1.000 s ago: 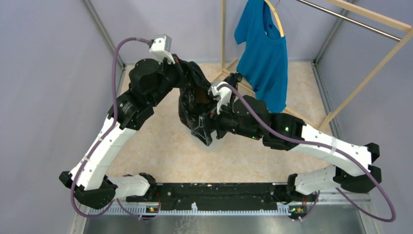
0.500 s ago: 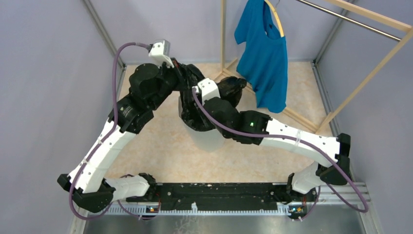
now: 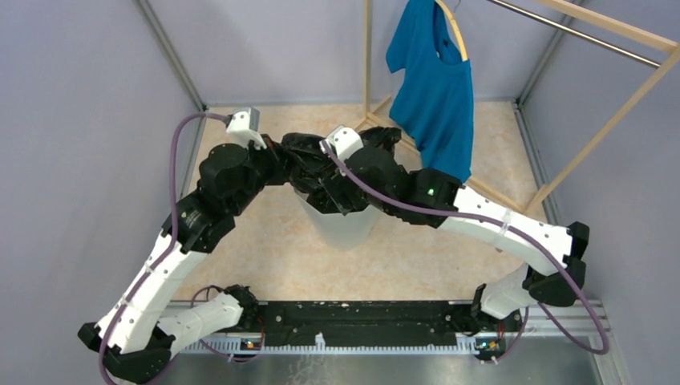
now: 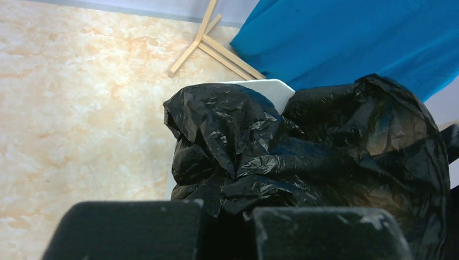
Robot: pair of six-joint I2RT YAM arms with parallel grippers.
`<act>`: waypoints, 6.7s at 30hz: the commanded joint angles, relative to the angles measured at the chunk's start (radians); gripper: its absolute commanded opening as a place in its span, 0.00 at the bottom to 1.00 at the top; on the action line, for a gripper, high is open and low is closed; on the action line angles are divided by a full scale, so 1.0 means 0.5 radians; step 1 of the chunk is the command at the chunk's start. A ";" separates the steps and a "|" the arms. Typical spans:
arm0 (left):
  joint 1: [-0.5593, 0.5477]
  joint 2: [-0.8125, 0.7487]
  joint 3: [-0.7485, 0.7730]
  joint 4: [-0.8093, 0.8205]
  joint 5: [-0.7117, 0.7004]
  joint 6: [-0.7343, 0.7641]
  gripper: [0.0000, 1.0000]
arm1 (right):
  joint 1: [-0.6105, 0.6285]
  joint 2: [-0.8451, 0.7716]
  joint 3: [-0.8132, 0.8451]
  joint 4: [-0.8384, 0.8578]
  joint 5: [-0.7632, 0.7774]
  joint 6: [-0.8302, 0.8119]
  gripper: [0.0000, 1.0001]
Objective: Put the trash bags into the trash bin
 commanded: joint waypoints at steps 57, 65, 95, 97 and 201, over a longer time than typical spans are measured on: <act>0.007 -0.292 0.648 -0.635 0.824 0.818 0.99 | -1.151 -0.161 -0.084 0.659 -1.523 1.049 0.03; 0.006 0.382 1.046 -0.399 1.610 1.068 0.99 | -1.149 -0.118 -0.021 0.642 -1.573 1.074 0.03; -0.290 0.795 1.040 -0.507 -0.185 0.909 0.00 | -1.194 -0.137 0.028 0.281 -1.414 0.588 0.21; -0.198 0.818 1.059 -0.430 -0.137 0.910 0.00 | -1.192 -0.157 0.035 0.212 -1.349 0.532 0.30; 0.766 0.529 0.142 -0.333 0.568 0.482 0.00 | -1.676 -0.103 -0.477 0.487 -1.885 0.790 0.00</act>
